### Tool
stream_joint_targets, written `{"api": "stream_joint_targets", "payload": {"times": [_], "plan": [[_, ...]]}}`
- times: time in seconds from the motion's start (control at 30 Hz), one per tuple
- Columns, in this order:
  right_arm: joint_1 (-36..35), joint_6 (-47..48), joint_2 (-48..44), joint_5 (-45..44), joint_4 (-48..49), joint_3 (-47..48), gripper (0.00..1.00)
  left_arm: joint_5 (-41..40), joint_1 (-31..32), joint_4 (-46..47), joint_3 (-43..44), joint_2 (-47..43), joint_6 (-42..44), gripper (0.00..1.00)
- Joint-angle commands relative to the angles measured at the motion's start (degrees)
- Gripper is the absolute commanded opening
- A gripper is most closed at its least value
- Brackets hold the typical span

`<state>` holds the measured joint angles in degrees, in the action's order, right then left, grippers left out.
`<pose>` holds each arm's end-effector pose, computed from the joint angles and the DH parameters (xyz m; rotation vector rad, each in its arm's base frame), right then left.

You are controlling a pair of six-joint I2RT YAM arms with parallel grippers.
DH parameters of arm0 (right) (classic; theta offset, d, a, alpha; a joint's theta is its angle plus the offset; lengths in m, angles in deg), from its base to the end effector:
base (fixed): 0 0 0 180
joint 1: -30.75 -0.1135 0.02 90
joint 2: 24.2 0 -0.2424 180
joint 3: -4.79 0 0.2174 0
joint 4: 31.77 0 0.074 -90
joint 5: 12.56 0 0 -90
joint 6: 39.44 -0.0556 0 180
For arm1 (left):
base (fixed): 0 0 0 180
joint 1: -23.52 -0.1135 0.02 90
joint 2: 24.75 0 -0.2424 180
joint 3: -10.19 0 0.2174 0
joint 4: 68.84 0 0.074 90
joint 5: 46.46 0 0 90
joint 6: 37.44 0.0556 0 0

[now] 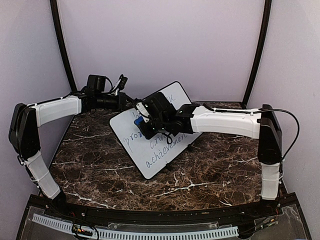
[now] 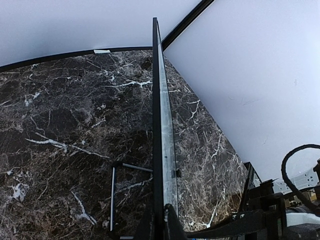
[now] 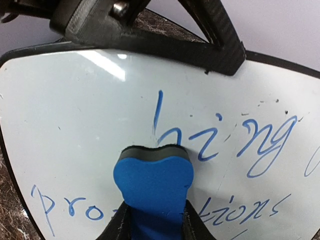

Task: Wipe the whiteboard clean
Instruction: Erase the whiteboard at the center of the board.

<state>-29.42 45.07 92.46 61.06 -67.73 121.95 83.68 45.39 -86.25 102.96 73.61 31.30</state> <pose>0.2374 0.3825 0.2582 -0.8558 2.0067 0.3449 0.3382 -0.1744 0.2866 0.4950 2.0003 -1.1678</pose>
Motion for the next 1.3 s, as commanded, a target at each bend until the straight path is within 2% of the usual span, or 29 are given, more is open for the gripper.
{"api": "stream_joint_targets", "payload": {"times": [0.0, 0.13, 0.23, 0.83, 1.03, 1.27], "plan": [[0.61, -1.66, -3.06, 0.30, -1.69, -5.63, 0.29, 1.43, 0.54, -0.55, -0.73, -3.35, 1.19, 0.00], [0.65, -2.06, -4.55, -0.24, -0.63, -8.13, 0.29, 1.47, 0.54, -0.63, -0.78, -3.40, 1.13, 0.00], [0.58, -1.85, -3.77, -0.91, -0.90, -6.50, 0.29, 1.51, 0.54, -0.47, -0.81, -3.40, 1.06, 0.00], [2.15, 1.97, 8.25, -1.38, -6.14, 16.25, 0.29, 1.55, 0.54, -0.46, -0.82, -3.48, 1.34, 0.00], [2.38, 1.70, 7.44, -1.20, -6.65, 14.48, 0.29, 1.43, 0.54, -0.55, -0.83, -3.48, 1.39, 0.00], [2.35, 0.95, 1.91, -3.78, -5.01, 1.99, 0.29, 1.40, 0.54, -0.55, -0.81, -3.58, 1.48, 0.00]]}}
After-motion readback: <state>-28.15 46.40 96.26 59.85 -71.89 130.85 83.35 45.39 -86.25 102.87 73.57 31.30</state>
